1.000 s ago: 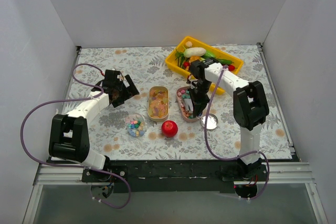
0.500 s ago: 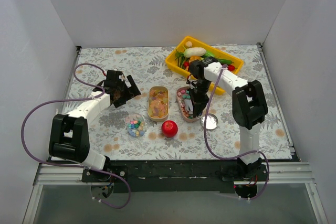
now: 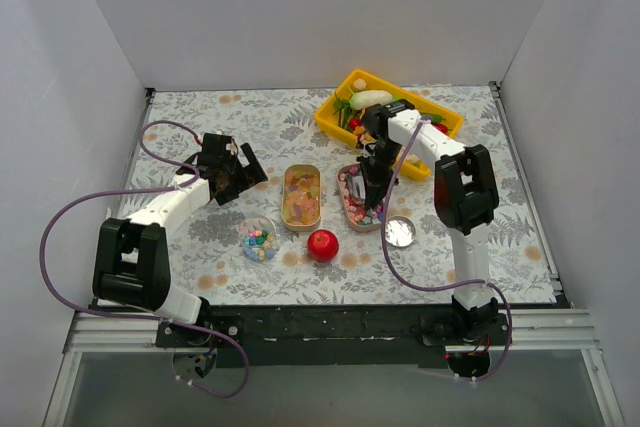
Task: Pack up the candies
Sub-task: Scoop the fake candies from the storage box.
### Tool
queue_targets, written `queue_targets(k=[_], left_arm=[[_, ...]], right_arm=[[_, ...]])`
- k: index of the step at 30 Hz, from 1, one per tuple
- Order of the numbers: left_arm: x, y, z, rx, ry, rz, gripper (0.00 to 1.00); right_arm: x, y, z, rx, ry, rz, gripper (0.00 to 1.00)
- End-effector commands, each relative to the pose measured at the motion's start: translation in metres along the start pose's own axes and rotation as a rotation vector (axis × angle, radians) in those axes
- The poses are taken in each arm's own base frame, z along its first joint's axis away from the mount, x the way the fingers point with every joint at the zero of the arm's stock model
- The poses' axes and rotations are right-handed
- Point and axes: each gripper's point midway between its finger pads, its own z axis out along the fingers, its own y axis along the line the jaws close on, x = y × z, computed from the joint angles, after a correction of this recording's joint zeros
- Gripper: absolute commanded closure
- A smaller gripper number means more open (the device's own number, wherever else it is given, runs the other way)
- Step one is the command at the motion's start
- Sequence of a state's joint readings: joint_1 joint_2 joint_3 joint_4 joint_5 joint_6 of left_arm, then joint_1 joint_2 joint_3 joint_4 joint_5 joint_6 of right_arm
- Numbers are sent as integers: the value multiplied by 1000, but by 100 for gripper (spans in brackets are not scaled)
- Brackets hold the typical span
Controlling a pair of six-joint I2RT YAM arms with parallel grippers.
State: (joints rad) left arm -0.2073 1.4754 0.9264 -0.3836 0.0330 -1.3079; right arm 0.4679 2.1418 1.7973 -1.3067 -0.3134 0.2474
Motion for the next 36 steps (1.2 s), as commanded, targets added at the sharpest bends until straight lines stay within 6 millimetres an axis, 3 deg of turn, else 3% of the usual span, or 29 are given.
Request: queue_targets(k=[1, 12, 21, 30, 36], left_arm=[[-10, -6, -13, 19, -49, 17, 2], [-9, -12, -12, 32, -43, 23, 2], [-8, -13, -15, 32, -49, 29, 2], [-11, -14, -18, 29, -50, 36, 2], [-15, -17, -22, 33, -53, 37, 2]], right_arm=[[-12, -5, -8, 33, -43, -6, 99], [-29, -9, -2, 63, -58, -29, 99], [-21, -14, 15, 208, -45, -96, 99], [-1, 4, -4, 373, -250, -164, 99], [14, 30, -44, 329, -371, -183, 99]])
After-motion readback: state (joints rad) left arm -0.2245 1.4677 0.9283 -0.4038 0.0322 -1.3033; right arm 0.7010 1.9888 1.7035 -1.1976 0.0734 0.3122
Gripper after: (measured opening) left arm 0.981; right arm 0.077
